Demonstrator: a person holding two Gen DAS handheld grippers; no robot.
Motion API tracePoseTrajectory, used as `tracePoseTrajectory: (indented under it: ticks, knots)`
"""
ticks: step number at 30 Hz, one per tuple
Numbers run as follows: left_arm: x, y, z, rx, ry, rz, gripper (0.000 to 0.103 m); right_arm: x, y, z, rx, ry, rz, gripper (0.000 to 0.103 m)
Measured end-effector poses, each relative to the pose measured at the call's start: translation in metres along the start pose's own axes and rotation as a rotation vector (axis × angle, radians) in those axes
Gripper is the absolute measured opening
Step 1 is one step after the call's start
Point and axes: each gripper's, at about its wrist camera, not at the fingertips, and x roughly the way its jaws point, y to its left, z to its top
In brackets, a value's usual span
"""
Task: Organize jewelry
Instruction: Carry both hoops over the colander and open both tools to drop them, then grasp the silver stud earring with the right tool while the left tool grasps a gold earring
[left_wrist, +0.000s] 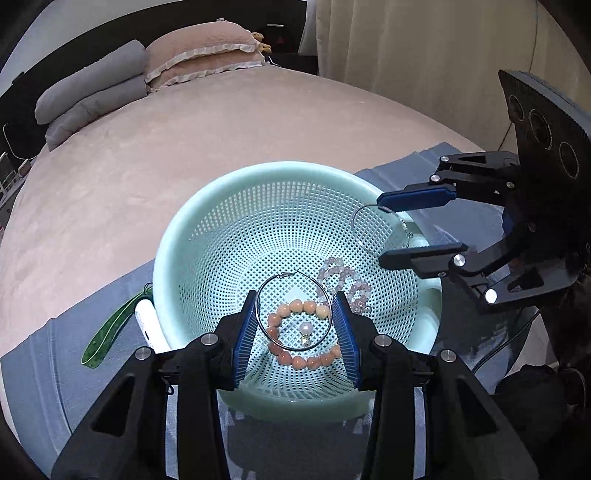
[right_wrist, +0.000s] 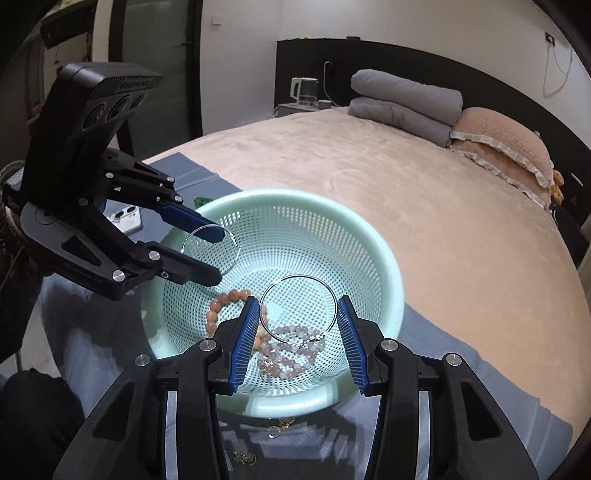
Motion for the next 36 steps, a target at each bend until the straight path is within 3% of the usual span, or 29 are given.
tracePoseTrajectory:
  ticks: [13, 17, 18, 19, 20, 24, 28, 36]
  knots:
    - [0.011, -0.003, -0.007, 0.023, 0.031, 0.016, 0.042, 0.007, 0.0, -0.009, 0.01, 0.024, -0.012, 0.042]
    - [0.006, -0.001, -0.008, 0.027, 0.023, 0.043, 0.056, 0.0, 0.001, -0.01, 0.008, 0.004, -0.023, 0.043]
    - [0.003, -0.001, -0.009, 0.028, 0.014, 0.043, 0.061, -0.003, 0.001, -0.01, 0.007, -0.006, -0.025, 0.051]
    - [0.001, 0.0, -0.01, 0.03, 0.008, 0.046, 0.065, -0.007, 0.002, -0.011, 0.004, -0.024, -0.043, 0.066]
    - [-0.001, 0.0, -0.011, 0.033, 0.006, 0.057, 0.068, -0.011, 0.003, -0.012, 0.002, -0.045, -0.062, 0.072]
    - [-0.009, 0.001, -0.019, 0.041, -0.002, 0.083, 0.077, -0.029, -0.001, -0.017, 0.031, -0.106, -0.085, 0.084]
    - [-0.022, 0.0, -0.028, 0.047, -0.028, 0.121, 0.089, -0.04, -0.003, -0.024, 0.056, -0.113, -0.089, 0.085]
    - [-0.04, -0.002, -0.047, 0.019, -0.045, 0.13, 0.094, -0.054, 0.001, -0.044, 0.069, -0.091, -0.085, 0.086]
